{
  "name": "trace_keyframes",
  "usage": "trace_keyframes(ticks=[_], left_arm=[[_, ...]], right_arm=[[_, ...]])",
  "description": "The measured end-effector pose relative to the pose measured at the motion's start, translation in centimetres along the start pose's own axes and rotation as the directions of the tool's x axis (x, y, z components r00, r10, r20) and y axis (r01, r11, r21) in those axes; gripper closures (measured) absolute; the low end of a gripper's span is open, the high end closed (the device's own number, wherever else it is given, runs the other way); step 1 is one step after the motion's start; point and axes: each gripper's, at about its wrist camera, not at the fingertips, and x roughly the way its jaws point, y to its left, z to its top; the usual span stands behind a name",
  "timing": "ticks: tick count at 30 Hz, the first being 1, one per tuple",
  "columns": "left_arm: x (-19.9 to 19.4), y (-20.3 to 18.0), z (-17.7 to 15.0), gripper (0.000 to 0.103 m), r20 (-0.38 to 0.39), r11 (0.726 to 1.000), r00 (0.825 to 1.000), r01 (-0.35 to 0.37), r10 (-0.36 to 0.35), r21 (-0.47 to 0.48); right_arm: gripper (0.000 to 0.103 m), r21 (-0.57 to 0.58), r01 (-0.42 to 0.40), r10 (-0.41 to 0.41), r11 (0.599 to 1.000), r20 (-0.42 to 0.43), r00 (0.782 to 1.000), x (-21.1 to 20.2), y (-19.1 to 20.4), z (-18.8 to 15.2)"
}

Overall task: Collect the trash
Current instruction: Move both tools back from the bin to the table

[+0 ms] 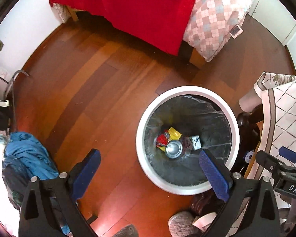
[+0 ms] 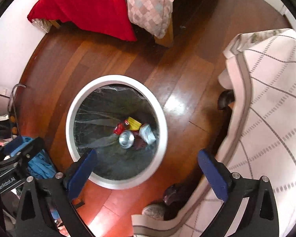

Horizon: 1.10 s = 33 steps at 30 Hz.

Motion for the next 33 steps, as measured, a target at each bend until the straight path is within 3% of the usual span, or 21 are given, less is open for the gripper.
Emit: trace_keyframes(ticks=[5, 10, 20, 33], left_arm=[[-2.0, 0.2, -1.8, 0.001, 0.004, 1.000, 1.000, -0.009, 0.009, 0.004], [-4.7, 0.1, -3.4, 0.001, 0.035, 1.000, 0.999, -0.001, 0.001, 0.001], [-10.9, -0.1, -5.5, 0.001, 0.122, 1.000, 0.993, 0.000, -0.002, 0.013], [-20.2, -0.9, -8.6, 0.001, 0.255, 0.999, 0.966, 0.036, -0.043, 0.033]], right_arm=[[0.000, -0.021, 0.048, -0.048, 0.999, 0.015, 0.999, -1.8, 0.6, -2.6], [0.000, -0.028, 0.046, -0.045, 0.999, 0.035, 0.998, -3.9, 1.3, -4.8], [0.000, -0.026, 0.046, -0.042, 0.999, 0.150, 0.988, -11.2, 2.1, -7.8], [0.000, -0.002, -0.048, 0.046, 0.999, 0.288, 0.957, -21.4, 0.7, -12.3]])
